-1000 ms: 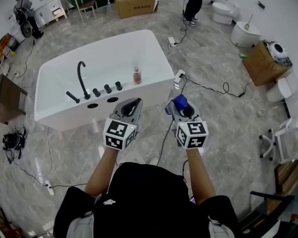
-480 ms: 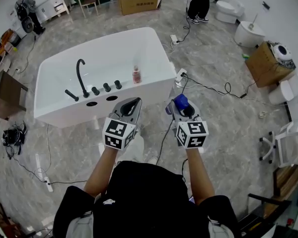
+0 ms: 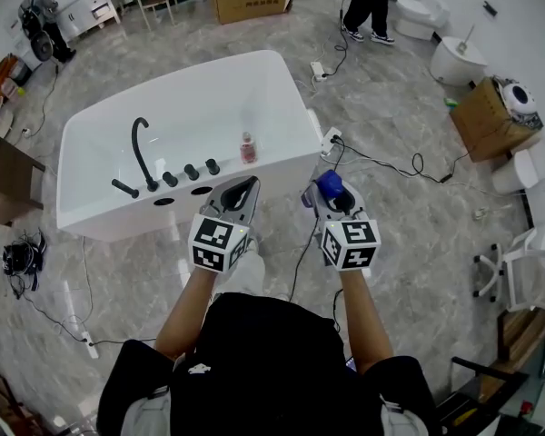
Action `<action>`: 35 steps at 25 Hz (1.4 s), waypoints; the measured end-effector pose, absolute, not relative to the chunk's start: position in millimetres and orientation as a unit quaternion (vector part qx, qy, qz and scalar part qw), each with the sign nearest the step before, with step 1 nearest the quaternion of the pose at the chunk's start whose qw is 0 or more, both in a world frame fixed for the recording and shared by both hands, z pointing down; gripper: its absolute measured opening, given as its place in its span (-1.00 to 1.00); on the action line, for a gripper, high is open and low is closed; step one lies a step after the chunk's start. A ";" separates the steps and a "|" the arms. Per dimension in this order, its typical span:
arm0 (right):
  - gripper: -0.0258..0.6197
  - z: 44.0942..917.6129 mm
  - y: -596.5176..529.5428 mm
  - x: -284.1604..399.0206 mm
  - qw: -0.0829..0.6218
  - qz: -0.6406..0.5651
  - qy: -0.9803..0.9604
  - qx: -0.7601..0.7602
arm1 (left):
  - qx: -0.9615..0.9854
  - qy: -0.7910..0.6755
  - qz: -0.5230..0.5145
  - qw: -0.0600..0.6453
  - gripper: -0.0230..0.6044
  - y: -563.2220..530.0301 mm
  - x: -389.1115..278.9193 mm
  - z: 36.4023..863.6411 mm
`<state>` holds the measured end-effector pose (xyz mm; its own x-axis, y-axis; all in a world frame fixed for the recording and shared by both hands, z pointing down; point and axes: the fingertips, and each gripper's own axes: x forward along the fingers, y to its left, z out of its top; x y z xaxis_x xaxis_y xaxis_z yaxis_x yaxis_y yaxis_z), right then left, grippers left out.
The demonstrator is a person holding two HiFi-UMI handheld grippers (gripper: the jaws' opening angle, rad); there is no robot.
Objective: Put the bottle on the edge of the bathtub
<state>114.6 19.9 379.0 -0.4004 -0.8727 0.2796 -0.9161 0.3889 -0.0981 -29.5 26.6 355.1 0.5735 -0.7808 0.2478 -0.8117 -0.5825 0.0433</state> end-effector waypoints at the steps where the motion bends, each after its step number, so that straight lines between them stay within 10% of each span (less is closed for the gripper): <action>1: -0.43 380.1 9.6 113.2 0.092 0.120 -0.828 0.540 | 0.884 -0.449 0.101 0.077 -0.88 16.0 -30.5 355.5; 35: -0.43 428.3 -227.4 52.5 0.126 0.179 -0.776 0.592 | 0.915 -0.355 0.142 0.127 -0.88 -245.1 -72.5 406.6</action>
<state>52.5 -227.4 428.3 -0.2682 -0.8730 0.4074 -0.9632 0.2362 -0.1280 -72.5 -245.1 406.6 0.7076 -0.6138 0.3501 -0.6860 -0.7155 0.1320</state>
